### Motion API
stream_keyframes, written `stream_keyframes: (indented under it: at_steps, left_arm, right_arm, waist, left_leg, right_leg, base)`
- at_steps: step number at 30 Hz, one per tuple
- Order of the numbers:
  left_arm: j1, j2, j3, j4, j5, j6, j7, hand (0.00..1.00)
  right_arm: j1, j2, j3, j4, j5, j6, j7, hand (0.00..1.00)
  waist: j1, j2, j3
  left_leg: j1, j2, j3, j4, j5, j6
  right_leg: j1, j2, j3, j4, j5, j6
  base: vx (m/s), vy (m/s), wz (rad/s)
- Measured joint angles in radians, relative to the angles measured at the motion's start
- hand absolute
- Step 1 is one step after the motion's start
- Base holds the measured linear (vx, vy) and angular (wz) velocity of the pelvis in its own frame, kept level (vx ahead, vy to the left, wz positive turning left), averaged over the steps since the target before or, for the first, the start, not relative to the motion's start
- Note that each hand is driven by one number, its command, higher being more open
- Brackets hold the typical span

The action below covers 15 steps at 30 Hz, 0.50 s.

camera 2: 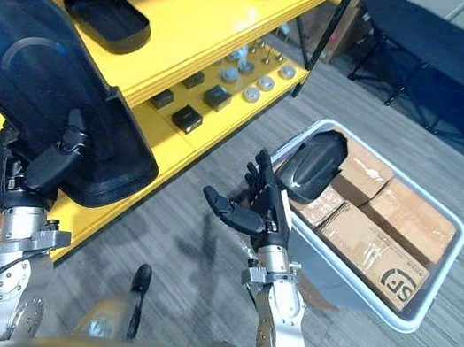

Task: Walk over and take three plastic housings, then place them on the shelf

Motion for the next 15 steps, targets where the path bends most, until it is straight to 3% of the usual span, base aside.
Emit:
stream_keyframes:
  at_steps: [5, 7, 8, 9, 10, 12, 15]
  left_arm:
    - [0.006, -0.007, 0.044, -0.016, 0.000, -0.002, 0.001, 0.00]
    - [0.026, -0.007, 0.085, -0.058, -0.006, -0.002, -0.021, 0.00]
    - [0.034, -0.009, 0.095, -0.066, -0.007, -0.002, -0.026, 0.00]
    - [0.035, -0.015, 0.110, -0.070, -0.009, -0.002, -0.031, 0.00]
    - [0.037, -0.009, 0.116, -0.074, -0.009, 0.000, -0.040, 0.00]
    - [0.035, 0.000, 0.115, -0.080, -0.009, 0.000, -0.044, 0.00]
    - [0.008, 0.003, 0.114, -0.079, -0.010, 0.000, -0.038, 0.00]
  right_arm:
    - [-0.009, 0.014, 0.006, -0.008, 0.001, -0.018, -0.017, 1.00]
    - [-0.001, 0.036, 0.010, -0.044, -0.006, -0.018, -0.038, 1.00]
    - [0.003, 0.044, 0.013, -0.054, -0.006, -0.018, -0.041, 1.00]
    - [0.006, 0.051, 0.021, -0.074, -0.005, -0.020, -0.049, 1.00]
    - [0.006, 0.065, 0.023, -0.075, -0.006, -0.020, -0.051, 1.00]
    - [0.007, 0.071, 0.024, -0.077, -0.007, -0.020, -0.046, 1.00]
    - [0.000, 0.052, 0.008, -0.116, -0.006, -0.022, -0.024, 1.00]
  waist:
    - [0.025, -0.005, 0.032]
    - [0.051, -0.026, 0.030]
    - [0.052, -0.034, 0.023]
    - [0.046, -0.035, 0.021]
    - [0.027, -0.040, 0.017]
    - [0.021, -0.044, 0.014]
    - [0.007, -0.007, -0.012]
  left_leg:
    - [-0.065, 0.007, 0.044, 0.296, -0.185, 0.028]
    - [-0.072, -0.003, 0.058, 0.398, -0.287, 0.048]
    - [-0.070, -0.008, 0.061, 0.404, -0.305, 0.051]
    - [-0.064, -0.036, 0.032, 0.398, -0.314, 0.072]
    - [-0.039, -0.051, -0.007, 0.350, -0.305, 0.086]
    - [0.034, -0.073, -0.049, 0.254, -0.282, 0.095]
    - [0.126, -0.079, -0.125, 0.141, -0.258, 0.083]
  right_leg:
    - [0.054, -0.041, 0.005, 0.065, -0.096, 0.024]
    - [0.110, -0.047, 0.008, 0.038, -0.111, 0.007]
    - [0.106, -0.046, 0.023, 0.081, -0.096, -0.021]
    - [0.037, -0.069, 0.070, 0.230, -0.037, -0.077]
    - [-0.042, -0.071, 0.145, 0.369, 0.019, -0.083]
    - [-0.098, -0.029, 0.177, 0.393, -0.044, -0.082]
    - [-0.193, 0.053, 0.197, 0.220, -0.059, -0.105]
  base:
    - [0.03, 0.142, 0.15]
    - [0.22, 0.172, 0.07]
    - [0.33, 0.168, 0.23]
    - [0.34, 0.195, 0.64]
    - [0.31, 0.201, 0.82]
    - [0.38, 0.064, 0.85]
    - [0.41, -0.006, 0.73]
